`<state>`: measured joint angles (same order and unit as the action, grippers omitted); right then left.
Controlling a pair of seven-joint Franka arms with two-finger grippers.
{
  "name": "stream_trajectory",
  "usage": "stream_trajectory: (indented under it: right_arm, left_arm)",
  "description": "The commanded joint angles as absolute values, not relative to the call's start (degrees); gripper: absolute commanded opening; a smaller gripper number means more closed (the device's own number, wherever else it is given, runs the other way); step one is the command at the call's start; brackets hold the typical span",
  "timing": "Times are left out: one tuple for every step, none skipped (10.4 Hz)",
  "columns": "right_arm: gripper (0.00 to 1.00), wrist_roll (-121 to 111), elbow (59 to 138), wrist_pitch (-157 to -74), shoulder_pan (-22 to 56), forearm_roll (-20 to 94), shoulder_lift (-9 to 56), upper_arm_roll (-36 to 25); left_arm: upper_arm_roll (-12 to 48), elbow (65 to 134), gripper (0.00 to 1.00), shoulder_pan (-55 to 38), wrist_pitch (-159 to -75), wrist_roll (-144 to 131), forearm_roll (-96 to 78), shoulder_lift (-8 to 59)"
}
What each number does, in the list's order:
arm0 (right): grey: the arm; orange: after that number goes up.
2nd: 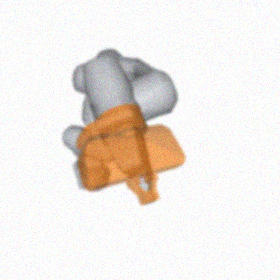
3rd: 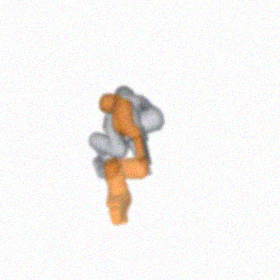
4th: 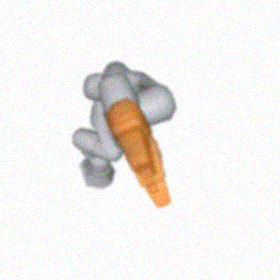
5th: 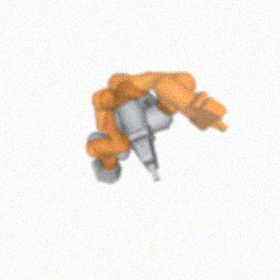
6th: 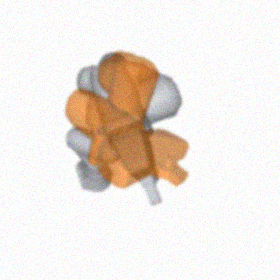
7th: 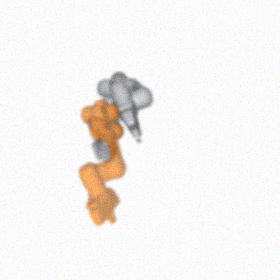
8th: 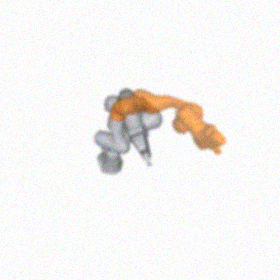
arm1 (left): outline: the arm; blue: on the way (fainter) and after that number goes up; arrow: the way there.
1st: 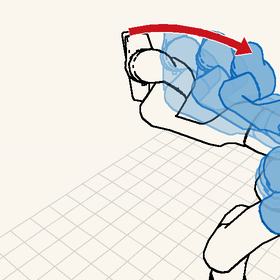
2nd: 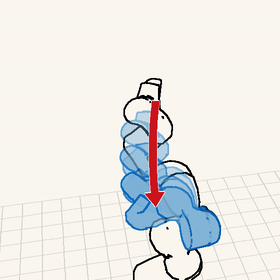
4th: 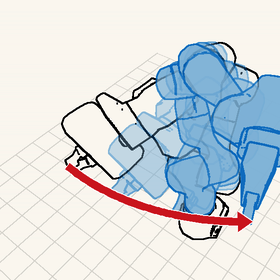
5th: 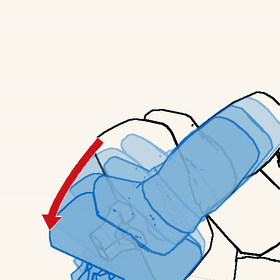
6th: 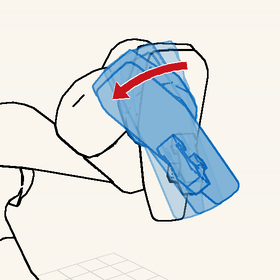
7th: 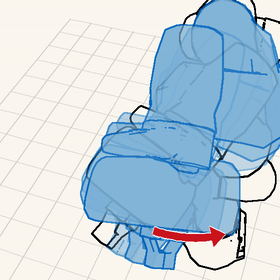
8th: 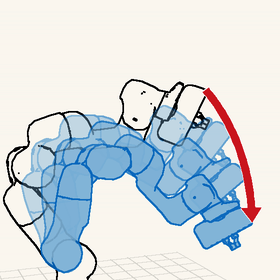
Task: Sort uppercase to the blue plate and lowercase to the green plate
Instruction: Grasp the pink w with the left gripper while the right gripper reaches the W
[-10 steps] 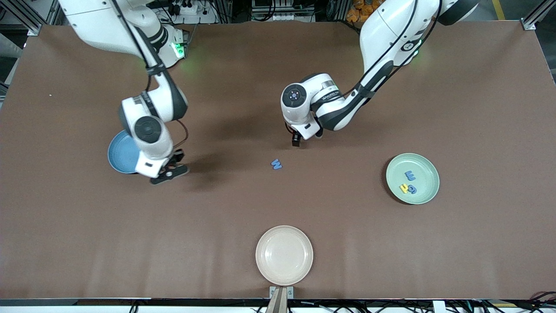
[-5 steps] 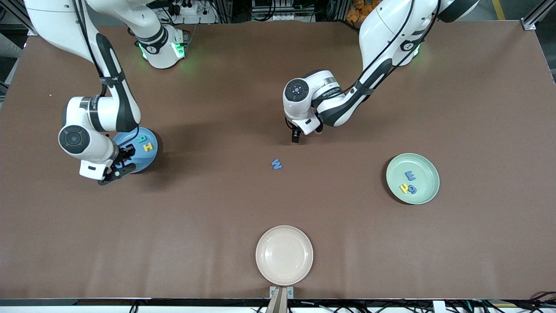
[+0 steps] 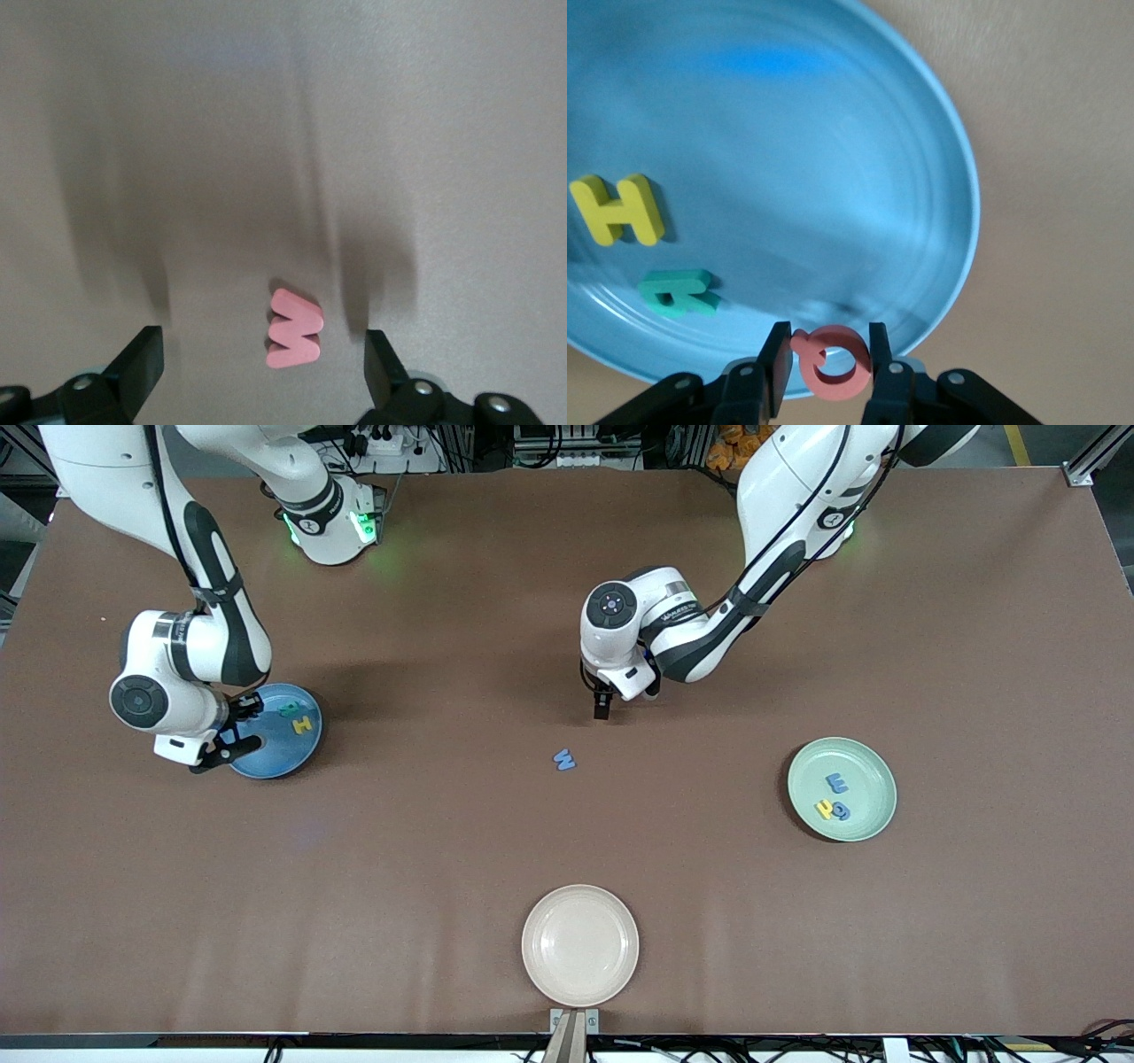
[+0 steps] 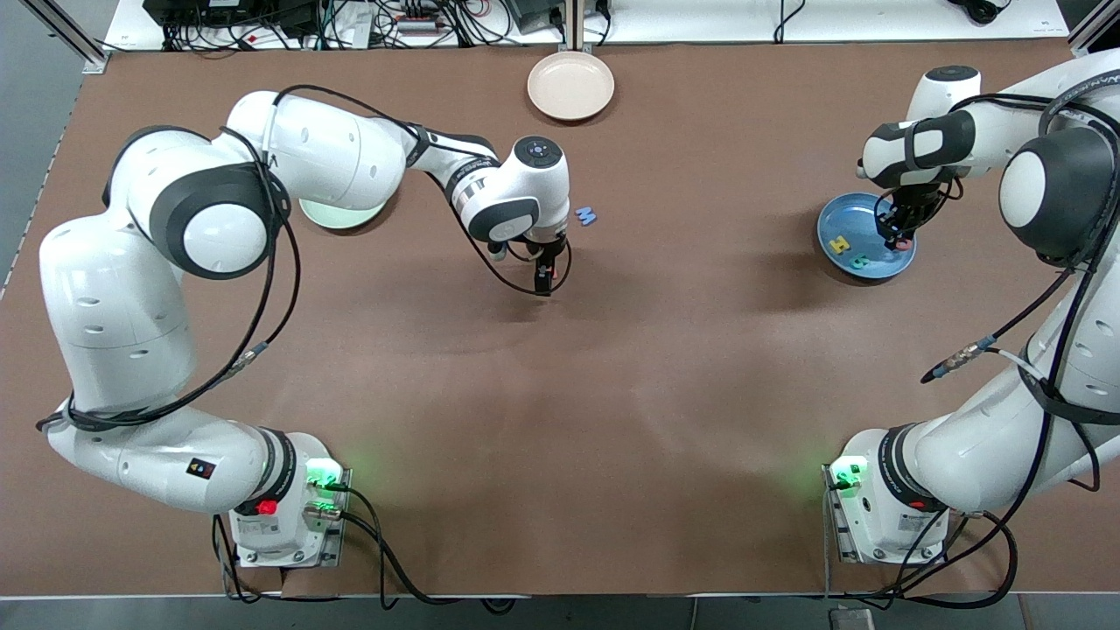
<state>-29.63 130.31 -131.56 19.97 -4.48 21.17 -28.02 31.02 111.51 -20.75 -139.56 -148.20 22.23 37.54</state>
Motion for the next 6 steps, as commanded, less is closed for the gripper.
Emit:
stream_trajectory:
  right_arm:
    - [0.50, -30.9, 131.1, -131.7, 19.9, -1.2, 21.2, -28.2]
    - [0.62, -30.8, 131.0, -131.6, 20.1, -0.5, 21.2, -28.1]
    - [0.63, -30.7, 130.7, -130.5, 20.3, 0.6, 21.1, -28.1]
    - [0.63, -30.7, 129.9, -129.2, 20.4, 2.0, 20.7, -28.1]
    - [0.63, -30.7, 129.1, -128.1, 21.0, 2.8, 20.0, -28.0]
    - [0.63, -28.8, 127.9, -126.8, 21.6, 3.3, 19.3, -27.7]
  left_arm:
    - [30.5, 113.5, 1.00, -20.9, -141.1, -152.6, 26.0, 36.2]
    - [30.5, 113.6, 1.00, -20.7, -141.2, -153.9, 27.9, 36.3]
    - [30.5, 113.6, 1.00, -20.7, -141.2, -154.1, 28.3, 36.3]
    - [30.5, 113.6, 1.00, -20.6, -141.2, -154.1, 28.4, 36.5]
    - [30.4, 113.6, 1.00, -20.6, -141.2, -154.1, 28.5, 36.8]
    - [30.4, 113.6, 1.00, -20.7, -141.9, -154.0, 28.5, 36.9]
